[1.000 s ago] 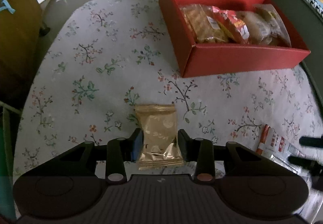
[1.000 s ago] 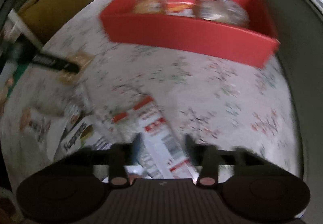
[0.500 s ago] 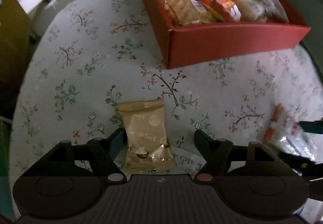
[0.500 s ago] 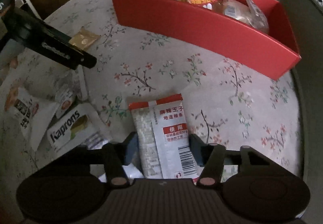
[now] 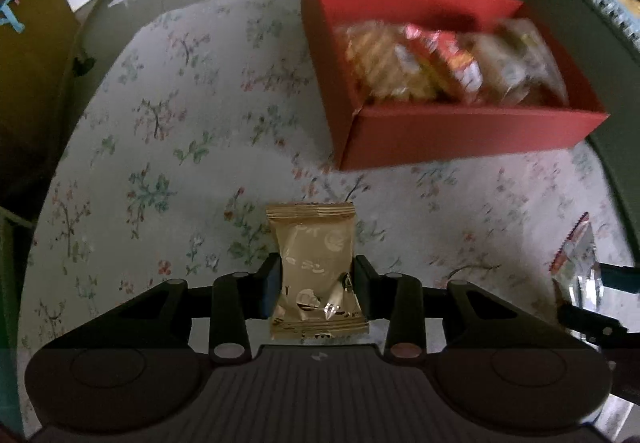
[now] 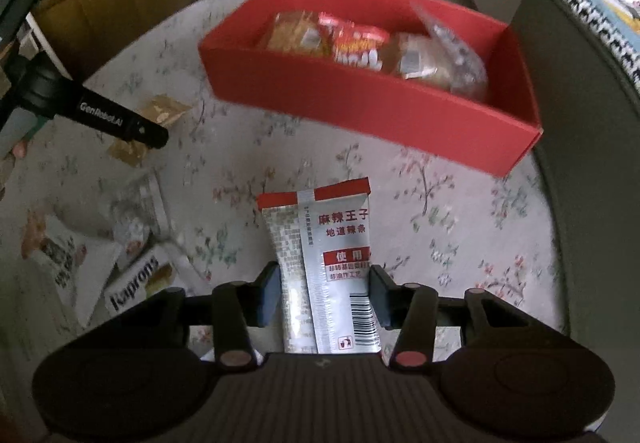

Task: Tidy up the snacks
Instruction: 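Carry both packs over the red box and lower them inside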

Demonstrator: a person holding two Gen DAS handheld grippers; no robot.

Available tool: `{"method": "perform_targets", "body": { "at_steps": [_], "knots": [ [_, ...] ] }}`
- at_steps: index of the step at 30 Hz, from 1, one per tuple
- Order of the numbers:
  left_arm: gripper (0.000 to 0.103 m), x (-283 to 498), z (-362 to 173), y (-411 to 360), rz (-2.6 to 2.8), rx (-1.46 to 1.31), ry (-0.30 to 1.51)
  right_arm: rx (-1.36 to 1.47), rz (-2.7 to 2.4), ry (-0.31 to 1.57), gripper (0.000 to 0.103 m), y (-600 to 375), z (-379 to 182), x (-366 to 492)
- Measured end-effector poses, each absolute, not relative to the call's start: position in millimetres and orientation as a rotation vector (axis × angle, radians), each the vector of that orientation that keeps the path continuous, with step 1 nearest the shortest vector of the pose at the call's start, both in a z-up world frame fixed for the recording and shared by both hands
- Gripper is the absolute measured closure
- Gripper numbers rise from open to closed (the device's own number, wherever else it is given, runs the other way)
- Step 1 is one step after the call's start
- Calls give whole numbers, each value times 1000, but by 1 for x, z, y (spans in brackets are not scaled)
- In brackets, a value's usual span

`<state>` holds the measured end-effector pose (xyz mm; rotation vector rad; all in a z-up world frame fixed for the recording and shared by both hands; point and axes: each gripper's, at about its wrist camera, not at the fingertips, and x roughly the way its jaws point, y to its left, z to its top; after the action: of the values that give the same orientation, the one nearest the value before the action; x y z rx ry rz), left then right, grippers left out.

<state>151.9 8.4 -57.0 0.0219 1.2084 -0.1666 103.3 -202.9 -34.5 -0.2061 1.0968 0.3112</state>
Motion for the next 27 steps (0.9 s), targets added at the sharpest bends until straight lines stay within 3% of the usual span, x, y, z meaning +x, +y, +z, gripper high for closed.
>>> {"method": "perform_targets", "body": {
  "at_steps": [27],
  "knots": [
    [57, 164, 0, -22, -261, -70, 1063, -140, 234, 892, 50, -210, 26, 132]
  ]
}}
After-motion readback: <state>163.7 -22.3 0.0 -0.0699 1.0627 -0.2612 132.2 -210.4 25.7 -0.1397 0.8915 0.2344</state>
